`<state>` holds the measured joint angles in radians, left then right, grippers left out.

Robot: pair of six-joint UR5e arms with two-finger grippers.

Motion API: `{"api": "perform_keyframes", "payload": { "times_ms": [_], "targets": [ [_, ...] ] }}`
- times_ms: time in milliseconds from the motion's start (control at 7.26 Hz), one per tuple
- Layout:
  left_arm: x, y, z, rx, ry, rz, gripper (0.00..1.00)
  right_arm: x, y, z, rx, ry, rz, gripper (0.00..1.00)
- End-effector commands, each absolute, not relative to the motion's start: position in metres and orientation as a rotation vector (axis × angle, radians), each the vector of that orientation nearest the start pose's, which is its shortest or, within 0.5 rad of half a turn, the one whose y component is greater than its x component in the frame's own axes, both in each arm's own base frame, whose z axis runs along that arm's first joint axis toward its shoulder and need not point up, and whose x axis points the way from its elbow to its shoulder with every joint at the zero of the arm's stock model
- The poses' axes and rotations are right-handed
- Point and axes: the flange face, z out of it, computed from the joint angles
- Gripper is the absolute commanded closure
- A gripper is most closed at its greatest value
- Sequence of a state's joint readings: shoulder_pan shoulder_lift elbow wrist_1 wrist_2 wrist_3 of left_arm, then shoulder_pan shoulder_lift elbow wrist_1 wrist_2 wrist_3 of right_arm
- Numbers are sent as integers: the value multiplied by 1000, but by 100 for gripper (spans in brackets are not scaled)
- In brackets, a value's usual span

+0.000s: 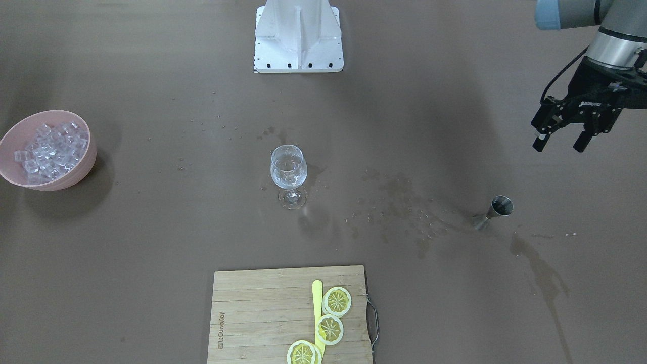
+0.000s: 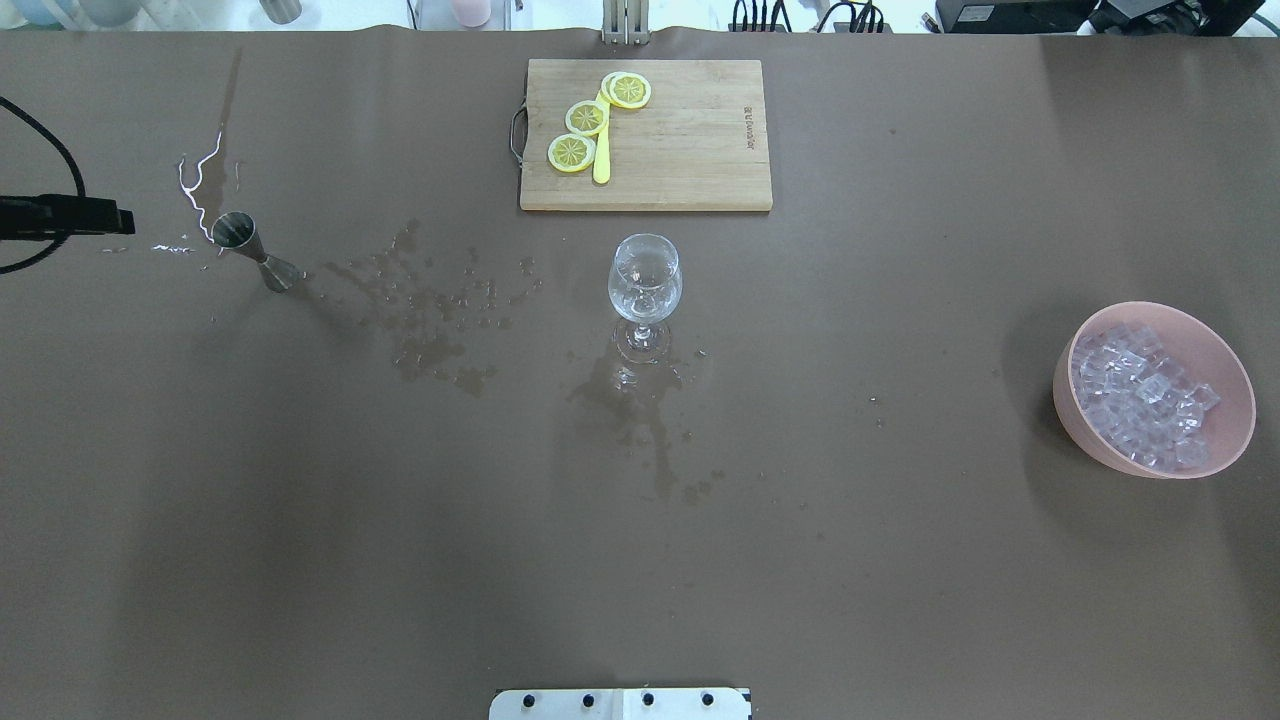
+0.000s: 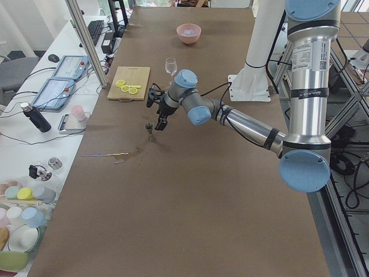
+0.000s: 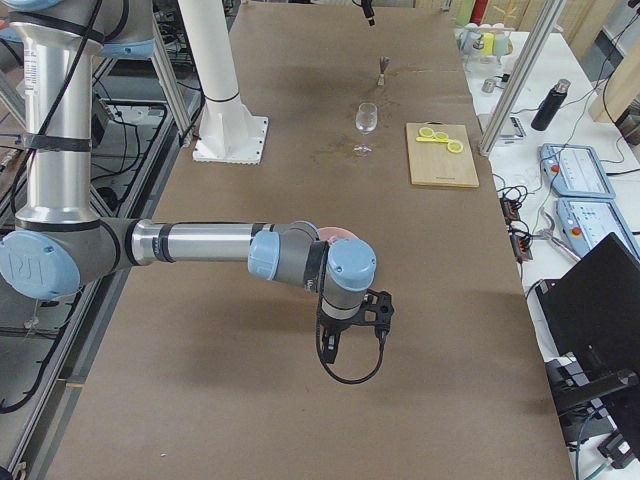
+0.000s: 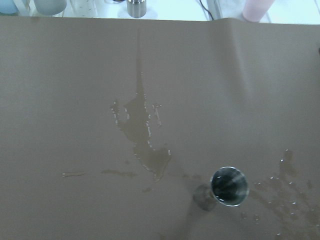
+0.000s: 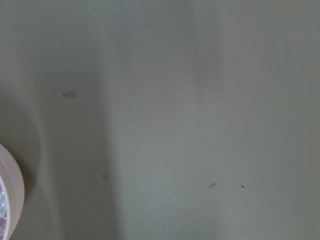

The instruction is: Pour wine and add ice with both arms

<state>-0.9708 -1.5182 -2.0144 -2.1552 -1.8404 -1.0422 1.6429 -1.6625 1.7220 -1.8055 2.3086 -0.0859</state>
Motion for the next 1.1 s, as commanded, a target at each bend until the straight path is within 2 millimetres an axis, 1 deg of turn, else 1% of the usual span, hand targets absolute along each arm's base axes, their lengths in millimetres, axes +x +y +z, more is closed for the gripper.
{"api": "perform_keyframes", "payload": {
  "times_ms": [0, 138, 413, 551, 689, 826, 964],
  "targets": [
    [248, -425, 411, 564, 844, -386, 3, 98, -430, 654, -111, -747, 52, 0],
    [270, -415, 411, 606, 820, -417, 3, 98, -430, 654, -113, -747, 53, 0],
    [311, -390, 429, 699, 738, -459, 3, 98, -430, 654, -113, -747, 53, 0],
    [325, -387, 441, 734, 702, -483, 3, 98, -430, 655, -115, -747, 55, 0],
    [346, -381, 452, 770, 678, -507, 3, 98, -430, 655, -115, -747, 55, 0],
    [369, -383, 456, 819, 654, -523, 3, 98, -430, 656, -118, -747, 56, 0],
    [389, -392, 460, 832, 650, -554, 3, 98, -430, 656, -116, -746, 56, 0]
  ]
}}
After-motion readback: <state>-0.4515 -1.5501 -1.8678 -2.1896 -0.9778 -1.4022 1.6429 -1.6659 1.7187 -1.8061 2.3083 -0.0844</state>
